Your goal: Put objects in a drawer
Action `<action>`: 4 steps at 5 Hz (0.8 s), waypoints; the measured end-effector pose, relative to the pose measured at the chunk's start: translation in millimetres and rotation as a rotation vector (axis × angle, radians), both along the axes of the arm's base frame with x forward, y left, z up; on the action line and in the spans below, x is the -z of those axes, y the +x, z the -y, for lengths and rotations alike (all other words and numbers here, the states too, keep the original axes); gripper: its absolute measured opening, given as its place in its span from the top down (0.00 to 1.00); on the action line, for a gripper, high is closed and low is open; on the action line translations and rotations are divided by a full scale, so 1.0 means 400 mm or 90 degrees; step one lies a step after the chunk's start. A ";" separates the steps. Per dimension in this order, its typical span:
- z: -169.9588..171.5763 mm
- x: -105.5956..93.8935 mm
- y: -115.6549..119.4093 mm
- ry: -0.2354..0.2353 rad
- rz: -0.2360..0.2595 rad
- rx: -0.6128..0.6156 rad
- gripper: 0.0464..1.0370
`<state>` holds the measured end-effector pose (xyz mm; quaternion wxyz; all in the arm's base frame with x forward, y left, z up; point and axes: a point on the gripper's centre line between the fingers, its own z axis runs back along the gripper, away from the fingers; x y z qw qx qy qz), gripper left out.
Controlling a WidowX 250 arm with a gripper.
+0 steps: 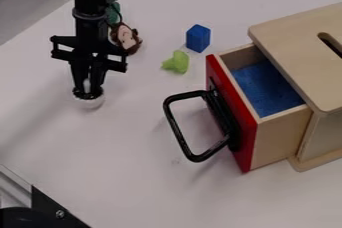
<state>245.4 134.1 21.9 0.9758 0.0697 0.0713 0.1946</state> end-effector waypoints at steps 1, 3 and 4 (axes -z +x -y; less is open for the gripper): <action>0.011 -0.012 -0.014 -0.002 0.002 0.001 0.84; 0.110 -0.107 0.012 -0.009 0.042 0.063 0.84; 0.200 -0.166 0.043 -0.027 0.080 0.125 0.84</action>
